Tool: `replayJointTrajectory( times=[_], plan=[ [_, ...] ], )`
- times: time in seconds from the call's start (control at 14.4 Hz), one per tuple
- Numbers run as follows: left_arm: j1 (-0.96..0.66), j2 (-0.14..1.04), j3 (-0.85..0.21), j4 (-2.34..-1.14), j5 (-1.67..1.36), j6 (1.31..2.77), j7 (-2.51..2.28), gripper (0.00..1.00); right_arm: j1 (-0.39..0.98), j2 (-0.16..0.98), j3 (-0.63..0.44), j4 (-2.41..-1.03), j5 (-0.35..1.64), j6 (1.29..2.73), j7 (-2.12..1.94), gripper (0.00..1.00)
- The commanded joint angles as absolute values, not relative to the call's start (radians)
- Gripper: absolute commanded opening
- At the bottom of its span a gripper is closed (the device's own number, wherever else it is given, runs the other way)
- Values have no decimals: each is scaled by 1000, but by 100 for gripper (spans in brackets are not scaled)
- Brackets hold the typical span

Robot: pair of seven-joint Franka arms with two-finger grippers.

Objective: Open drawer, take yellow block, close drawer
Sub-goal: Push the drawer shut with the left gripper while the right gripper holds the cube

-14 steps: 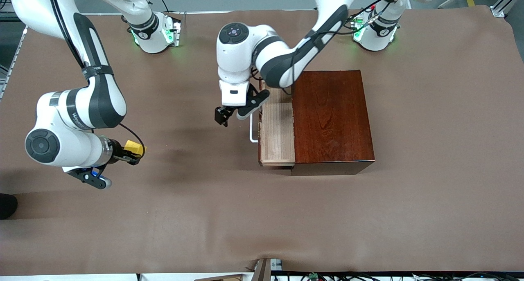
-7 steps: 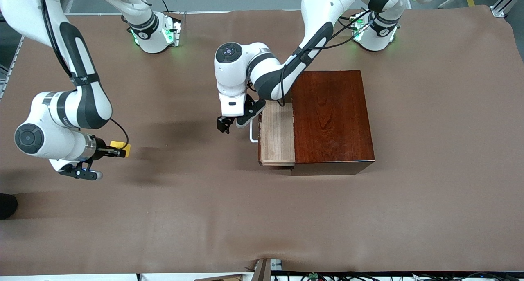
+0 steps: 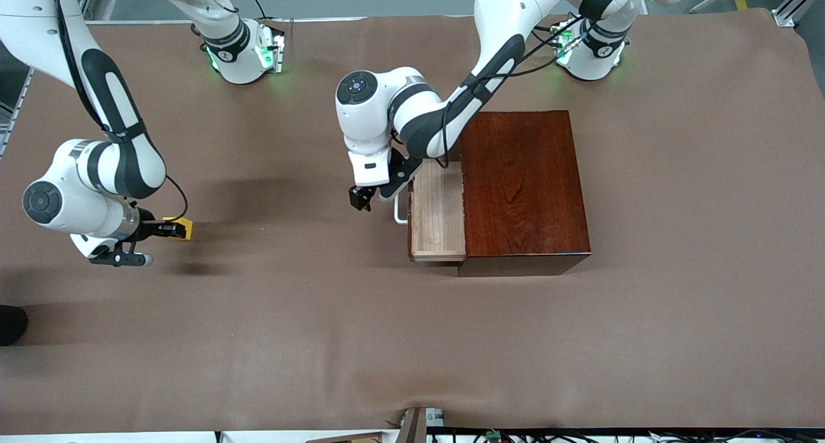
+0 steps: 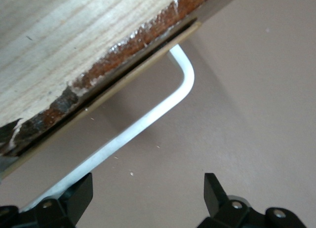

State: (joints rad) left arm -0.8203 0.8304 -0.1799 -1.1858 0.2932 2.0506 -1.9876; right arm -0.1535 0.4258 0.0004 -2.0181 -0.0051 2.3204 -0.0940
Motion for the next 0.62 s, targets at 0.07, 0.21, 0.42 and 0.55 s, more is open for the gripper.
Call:
replayJointTrajectory(
  times=[0.07,0.21,0.42,0.55],
  plan=[
    [-804,804,-172,-1183,318,1784,-1996,100,-184,413,21,-2063,-26,2356,-104,0],
    [-796,804,-172,-1187,318,1757,-2002,100,-189,431,21,-2078,-26,2399,-103,0],
    [-785,805,-172,-1203,318,1663,-2002,100,-201,446,21,-2085,-25,2421,-94,12],
    [-782,808,-172,-1207,319,1561,-1996,100,-202,459,21,-2083,-23,2433,-94,47]
  ],
)
